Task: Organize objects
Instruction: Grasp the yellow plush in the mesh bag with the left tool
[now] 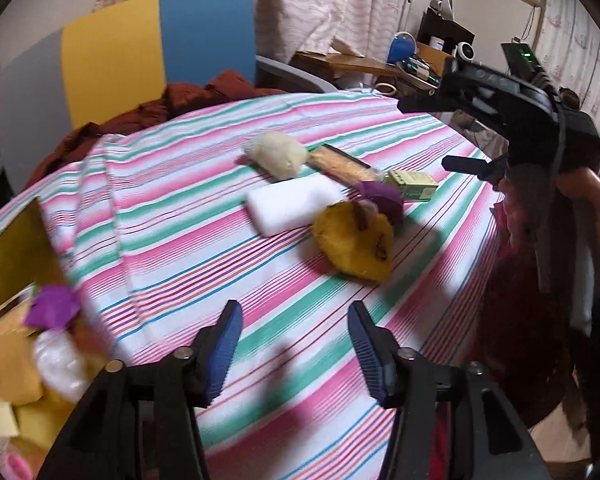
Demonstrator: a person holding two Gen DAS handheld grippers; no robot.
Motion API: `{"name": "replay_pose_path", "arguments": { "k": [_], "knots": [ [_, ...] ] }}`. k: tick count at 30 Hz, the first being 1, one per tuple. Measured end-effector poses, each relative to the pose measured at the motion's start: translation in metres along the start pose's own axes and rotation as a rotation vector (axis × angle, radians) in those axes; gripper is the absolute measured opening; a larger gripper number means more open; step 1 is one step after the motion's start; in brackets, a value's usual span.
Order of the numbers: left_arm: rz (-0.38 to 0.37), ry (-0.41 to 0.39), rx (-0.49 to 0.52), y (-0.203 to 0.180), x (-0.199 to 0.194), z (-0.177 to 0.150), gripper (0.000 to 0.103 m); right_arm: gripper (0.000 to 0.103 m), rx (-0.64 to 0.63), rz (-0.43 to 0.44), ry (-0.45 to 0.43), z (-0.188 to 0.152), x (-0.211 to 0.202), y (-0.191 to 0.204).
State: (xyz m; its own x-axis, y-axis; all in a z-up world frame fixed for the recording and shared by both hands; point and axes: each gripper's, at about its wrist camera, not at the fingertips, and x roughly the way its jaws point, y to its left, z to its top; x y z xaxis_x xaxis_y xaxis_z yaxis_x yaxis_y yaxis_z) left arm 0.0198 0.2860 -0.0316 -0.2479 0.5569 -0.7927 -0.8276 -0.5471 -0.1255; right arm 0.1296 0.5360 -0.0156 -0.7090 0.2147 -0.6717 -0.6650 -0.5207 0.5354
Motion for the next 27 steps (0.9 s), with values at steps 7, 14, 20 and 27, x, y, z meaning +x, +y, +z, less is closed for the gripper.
{"name": "replay_pose_path", "arguments": {
  "k": [7, 14, 20, 27],
  "knots": [
    [-0.062, 0.019, 0.051, -0.027, 0.037, 0.027, 0.074, 0.098, 0.020, 0.034, 0.009, -0.001, 0.002, -0.002],
    [-0.051, 0.042, 0.106, -0.045, 0.072, 0.050, 0.084, 0.099, 0.077, 0.041, 0.008, 0.001, 0.003, -0.013],
    [-0.049, 0.046, 0.077, -0.042, 0.092, 0.050, 0.053, 0.099, 0.165, 0.009, -0.036, 0.004, -0.003, -0.030],
    [-0.071, 0.031, 0.041, -0.025, 0.076, 0.026, 0.045, 0.099, 0.150, -0.117, 0.002, 0.006, 0.005, -0.030]
  ]
}}
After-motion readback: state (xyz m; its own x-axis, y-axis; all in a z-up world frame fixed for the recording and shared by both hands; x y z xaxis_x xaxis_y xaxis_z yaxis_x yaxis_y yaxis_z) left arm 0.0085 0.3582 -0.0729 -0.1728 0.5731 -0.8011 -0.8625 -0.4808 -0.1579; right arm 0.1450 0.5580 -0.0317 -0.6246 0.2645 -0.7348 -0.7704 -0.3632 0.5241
